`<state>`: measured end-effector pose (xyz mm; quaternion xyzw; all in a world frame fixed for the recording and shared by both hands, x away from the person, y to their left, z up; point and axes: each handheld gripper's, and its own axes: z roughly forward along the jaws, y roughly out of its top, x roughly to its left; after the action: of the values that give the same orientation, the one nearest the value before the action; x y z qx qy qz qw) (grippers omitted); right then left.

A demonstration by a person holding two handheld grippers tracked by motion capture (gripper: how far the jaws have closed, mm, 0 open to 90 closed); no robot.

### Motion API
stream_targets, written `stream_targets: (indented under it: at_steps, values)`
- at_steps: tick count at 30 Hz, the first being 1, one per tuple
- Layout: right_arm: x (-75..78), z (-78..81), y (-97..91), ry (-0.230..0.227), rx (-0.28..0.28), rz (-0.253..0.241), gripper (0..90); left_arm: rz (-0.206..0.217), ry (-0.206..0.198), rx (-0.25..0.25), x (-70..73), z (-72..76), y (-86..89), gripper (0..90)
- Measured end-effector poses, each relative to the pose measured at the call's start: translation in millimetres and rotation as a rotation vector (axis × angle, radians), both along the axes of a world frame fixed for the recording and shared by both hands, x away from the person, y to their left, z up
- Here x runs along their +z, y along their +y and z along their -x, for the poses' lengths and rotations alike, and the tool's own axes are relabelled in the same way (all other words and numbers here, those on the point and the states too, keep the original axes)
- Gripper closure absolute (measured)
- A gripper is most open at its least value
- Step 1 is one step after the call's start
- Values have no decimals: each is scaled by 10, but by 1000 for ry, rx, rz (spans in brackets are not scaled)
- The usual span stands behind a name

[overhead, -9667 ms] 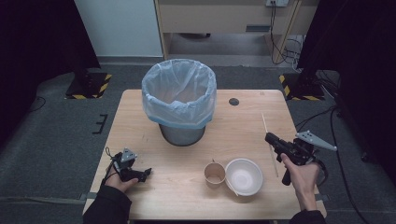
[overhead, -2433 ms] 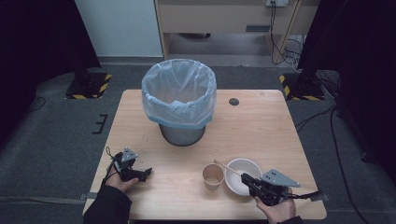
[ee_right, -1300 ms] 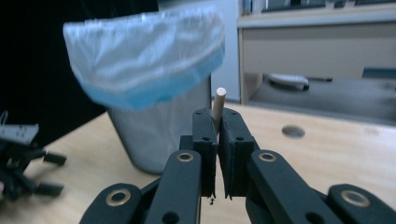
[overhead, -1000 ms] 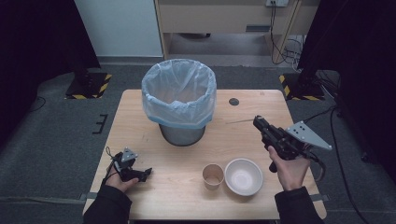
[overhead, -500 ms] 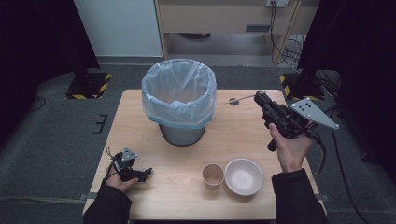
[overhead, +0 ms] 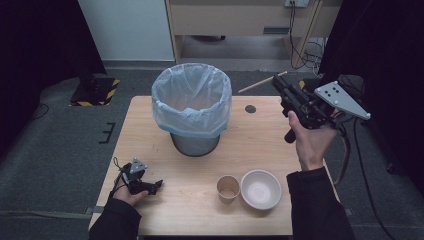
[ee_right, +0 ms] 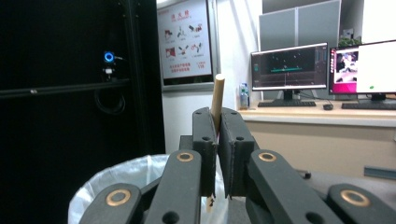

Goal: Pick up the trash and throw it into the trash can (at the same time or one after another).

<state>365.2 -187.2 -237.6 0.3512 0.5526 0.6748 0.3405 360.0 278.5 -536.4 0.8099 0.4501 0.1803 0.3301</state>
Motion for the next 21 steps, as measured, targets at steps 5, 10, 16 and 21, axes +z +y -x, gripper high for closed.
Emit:
stream_targets:
  at_steps: [5, 10, 16, 21]
  values:
    - [128, -85, 138, -16, 13, -1, 861, 0, 0, -3, 0, -3, 1, 0]
    - [194, -164, 265, -18, 29, 6, 861, 0, 0, -3, 0, -3, 1, 0]
    - [247, -341, 504, -10, 67, 4, 861, 0, 0, -4, 0, -7, 0, 0]
    - [254, -514, 704, -4, 92, -16, 860, -1, 0, -6, 0, -10, 0, 0]
